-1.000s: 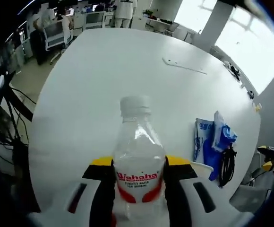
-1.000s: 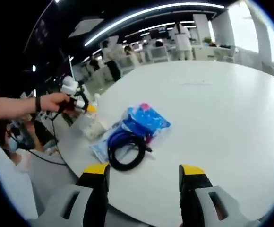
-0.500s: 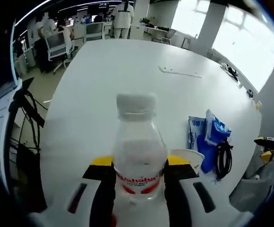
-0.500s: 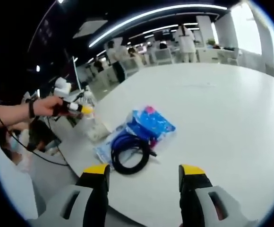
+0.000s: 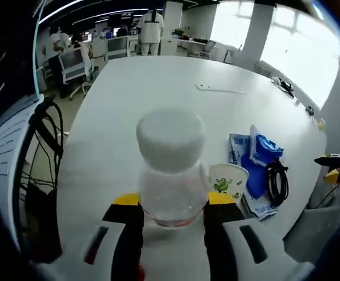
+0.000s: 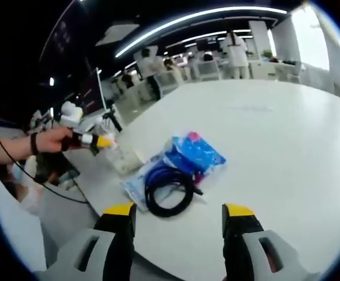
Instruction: Arrange the tabletop items into an orderly group along one side of the table until the central work area is clear of visible clutter.
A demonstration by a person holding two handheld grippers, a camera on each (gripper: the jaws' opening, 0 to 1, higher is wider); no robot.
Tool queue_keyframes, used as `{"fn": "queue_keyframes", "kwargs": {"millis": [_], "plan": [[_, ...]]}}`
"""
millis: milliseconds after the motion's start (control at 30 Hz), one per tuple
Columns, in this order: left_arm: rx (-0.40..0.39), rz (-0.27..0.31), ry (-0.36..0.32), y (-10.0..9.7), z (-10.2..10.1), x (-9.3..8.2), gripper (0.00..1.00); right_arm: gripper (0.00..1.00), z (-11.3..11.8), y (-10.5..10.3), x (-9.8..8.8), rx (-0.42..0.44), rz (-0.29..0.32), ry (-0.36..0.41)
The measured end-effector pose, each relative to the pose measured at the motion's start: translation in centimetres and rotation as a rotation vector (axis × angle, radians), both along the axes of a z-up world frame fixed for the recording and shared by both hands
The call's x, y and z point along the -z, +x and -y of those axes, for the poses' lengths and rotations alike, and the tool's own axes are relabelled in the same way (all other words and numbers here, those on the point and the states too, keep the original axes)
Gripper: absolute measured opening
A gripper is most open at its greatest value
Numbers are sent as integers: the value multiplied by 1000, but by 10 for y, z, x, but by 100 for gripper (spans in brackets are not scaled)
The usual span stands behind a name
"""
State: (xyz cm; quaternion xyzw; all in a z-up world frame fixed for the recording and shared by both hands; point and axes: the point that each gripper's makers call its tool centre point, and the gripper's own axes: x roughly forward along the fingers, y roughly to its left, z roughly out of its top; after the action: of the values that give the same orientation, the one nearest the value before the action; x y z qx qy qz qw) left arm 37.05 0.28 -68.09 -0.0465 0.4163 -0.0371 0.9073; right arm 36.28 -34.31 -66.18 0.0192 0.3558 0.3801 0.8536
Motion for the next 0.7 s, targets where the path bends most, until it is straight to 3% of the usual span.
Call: {"fn": "queue_keyframes", "kwargs": {"millis": [300, 500, 700], "plan": [[6, 11, 36, -4, 2, 0, 39, 60, -2, -1, -4, 6, 3, 14], [42, 5, 101, -7, 5, 4, 39, 60, 1, -3, -2, 10, -2, 3], [-10, 26, 91, -7, 3, 2, 39, 60, 4, 1, -3, 27, -1, 7]]}}
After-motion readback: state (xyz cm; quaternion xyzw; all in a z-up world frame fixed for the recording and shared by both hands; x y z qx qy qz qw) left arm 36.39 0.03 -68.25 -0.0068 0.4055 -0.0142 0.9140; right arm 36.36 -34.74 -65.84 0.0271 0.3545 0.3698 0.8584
